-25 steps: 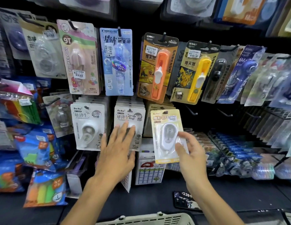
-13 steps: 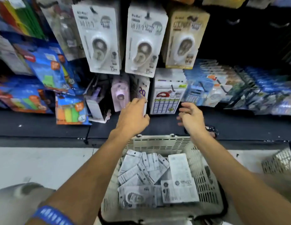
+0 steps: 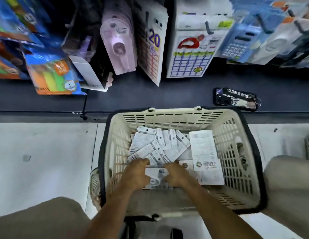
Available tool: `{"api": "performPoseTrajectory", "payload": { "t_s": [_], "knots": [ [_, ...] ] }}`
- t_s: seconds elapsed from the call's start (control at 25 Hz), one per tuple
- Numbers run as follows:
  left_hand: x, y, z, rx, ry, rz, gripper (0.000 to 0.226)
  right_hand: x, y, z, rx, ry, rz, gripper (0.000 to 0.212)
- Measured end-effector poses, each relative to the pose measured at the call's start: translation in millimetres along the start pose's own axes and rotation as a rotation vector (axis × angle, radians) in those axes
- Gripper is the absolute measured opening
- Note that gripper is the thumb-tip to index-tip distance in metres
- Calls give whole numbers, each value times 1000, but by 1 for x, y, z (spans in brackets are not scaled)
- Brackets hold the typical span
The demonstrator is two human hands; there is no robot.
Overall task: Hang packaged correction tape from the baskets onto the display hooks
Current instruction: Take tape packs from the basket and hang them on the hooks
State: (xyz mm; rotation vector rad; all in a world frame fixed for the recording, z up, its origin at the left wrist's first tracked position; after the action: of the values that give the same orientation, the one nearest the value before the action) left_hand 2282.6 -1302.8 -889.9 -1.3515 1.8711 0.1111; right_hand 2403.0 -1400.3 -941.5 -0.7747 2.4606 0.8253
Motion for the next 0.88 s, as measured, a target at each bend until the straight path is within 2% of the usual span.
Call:
{"api": "performPoseTrajectory", "payload": {
  "t_s": [0.08, 0.12, 0.16, 0.24, 0.32, 0.4, 0.48, 0.6, 0.64, 0.72, 0.76, 0.88],
  "knots": [
    [-8, -7, 4, 88, -67, 81, 75, -20, -3, 5, -73, -32, 124, 13],
    [-9, -12, 7, 128, -61, 96, 75, -35, -3, 7, -116, -41, 203, 5],
    [-10, -14, 9, 141, -32, 20, 67, -51, 0, 7, -156, -48, 286, 3],
    [-7, -12, 17, 72, 50, -311, 39, -81, 6, 6, -191, -73, 501, 13],
    [-6, -11, 23, 11, 62, -534, 23, -99, 4, 1, -172, -94, 675, 12],
    [-4, -16, 25, 0, 57, -615, 27, -104, -6, -6, -139, -105, 747, 14],
    [3, -30, 24, 23, 157, -716, 30, -102, -17, -13, -117, -141, 801, 24],
    [14, -44, 23, 21, 317, -805, 37, -96, -23, -18, -73, -242, 993, 23],
    [15, -43, 24, -2, 315, -797, 35, -96, -24, -18, -31, -291, 1069, 20],
    [10, -34, 28, -81, 211, -811, 30, -97, -34, -21, 107, -363, 1170, 15],
    [5, -30, 28, -118, 144, -845, 29, -93, -39, -23, 159, -331, 1156, 16],
    [-7, -22, 26, -163, 18, -967, 31, -60, -42, -31, 184, -2, 1085, 45]
  ]
}}
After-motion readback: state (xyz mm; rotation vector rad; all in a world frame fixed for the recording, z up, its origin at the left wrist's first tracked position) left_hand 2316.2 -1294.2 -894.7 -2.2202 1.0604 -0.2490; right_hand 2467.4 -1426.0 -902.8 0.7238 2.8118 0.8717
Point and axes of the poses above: each hand's wrist, its own z-axis towards the middle knuckle, its own x-axis out of the palm, y = z × x, the point moved 7 cm from there along z, towards the middle knuckle, and after that the axes turned 2 degrees about -y, right-handed, at the moved point
